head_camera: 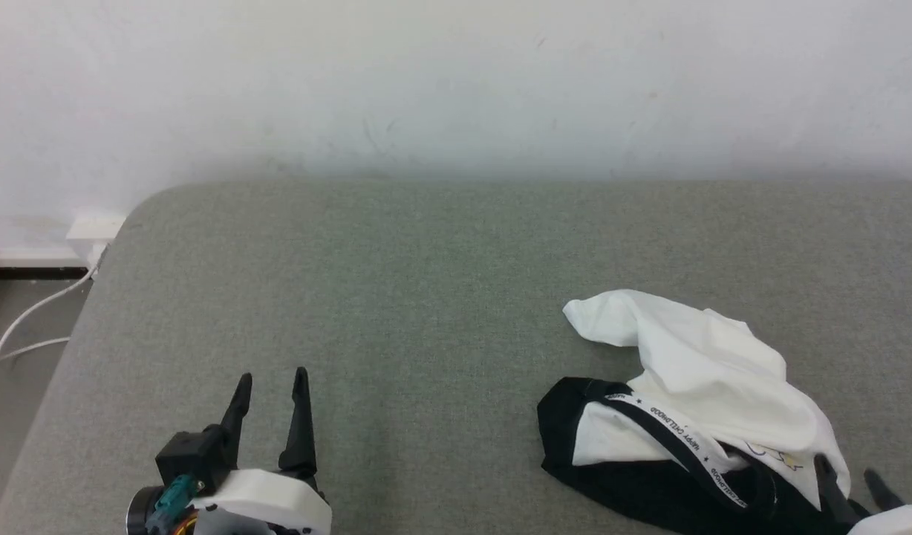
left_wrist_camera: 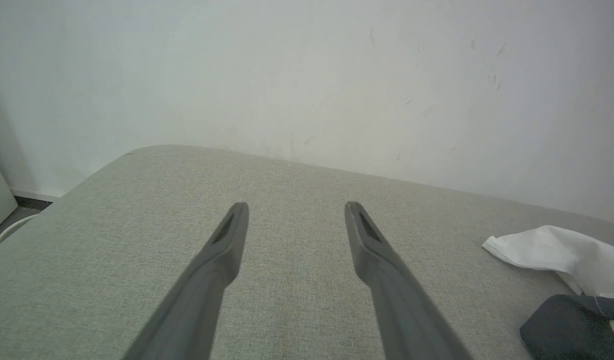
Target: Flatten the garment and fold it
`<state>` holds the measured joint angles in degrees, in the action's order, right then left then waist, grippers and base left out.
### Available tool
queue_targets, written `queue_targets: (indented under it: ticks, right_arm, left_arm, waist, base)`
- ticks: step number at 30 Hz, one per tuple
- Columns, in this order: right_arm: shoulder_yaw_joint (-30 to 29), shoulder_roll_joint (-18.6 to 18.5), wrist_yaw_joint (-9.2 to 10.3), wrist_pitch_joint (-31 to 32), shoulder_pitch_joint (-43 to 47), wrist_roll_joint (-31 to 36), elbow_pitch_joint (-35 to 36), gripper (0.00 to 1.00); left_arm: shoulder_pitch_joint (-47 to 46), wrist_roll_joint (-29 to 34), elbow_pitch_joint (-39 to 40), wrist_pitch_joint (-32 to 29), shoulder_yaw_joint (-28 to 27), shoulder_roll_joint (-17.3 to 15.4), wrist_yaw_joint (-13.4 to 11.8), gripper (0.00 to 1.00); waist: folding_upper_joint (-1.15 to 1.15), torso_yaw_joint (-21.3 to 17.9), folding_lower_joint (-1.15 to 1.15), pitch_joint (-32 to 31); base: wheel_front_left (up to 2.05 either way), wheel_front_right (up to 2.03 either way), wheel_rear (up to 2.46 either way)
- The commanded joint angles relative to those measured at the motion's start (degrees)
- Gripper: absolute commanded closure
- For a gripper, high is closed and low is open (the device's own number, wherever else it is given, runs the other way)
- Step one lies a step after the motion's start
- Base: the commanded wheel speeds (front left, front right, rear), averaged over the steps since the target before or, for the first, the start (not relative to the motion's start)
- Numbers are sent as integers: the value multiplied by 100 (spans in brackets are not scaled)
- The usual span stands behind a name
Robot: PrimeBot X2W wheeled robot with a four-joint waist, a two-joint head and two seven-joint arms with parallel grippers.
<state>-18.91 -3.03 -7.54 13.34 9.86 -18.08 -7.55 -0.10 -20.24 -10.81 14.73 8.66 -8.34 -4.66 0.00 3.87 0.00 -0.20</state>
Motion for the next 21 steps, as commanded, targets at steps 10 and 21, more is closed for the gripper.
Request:
queue_targets:
  ticks: [10,21]
  right_arm:
    - [554,14,5,-1542,-13,284,669,0]
    - [1482,14,5,-1150,313,695,1940,0]
  left_arm:
    - [-140,28,-93,-192,185,-10,38,0]
    - [-1521,-229,-1225,-2086,1429,385,905,0]
  waist:
    - [0,-132,0,-79]
    - [0,-587,0,154]
  base:
    - [0,0,0]
    - [0,0,0]
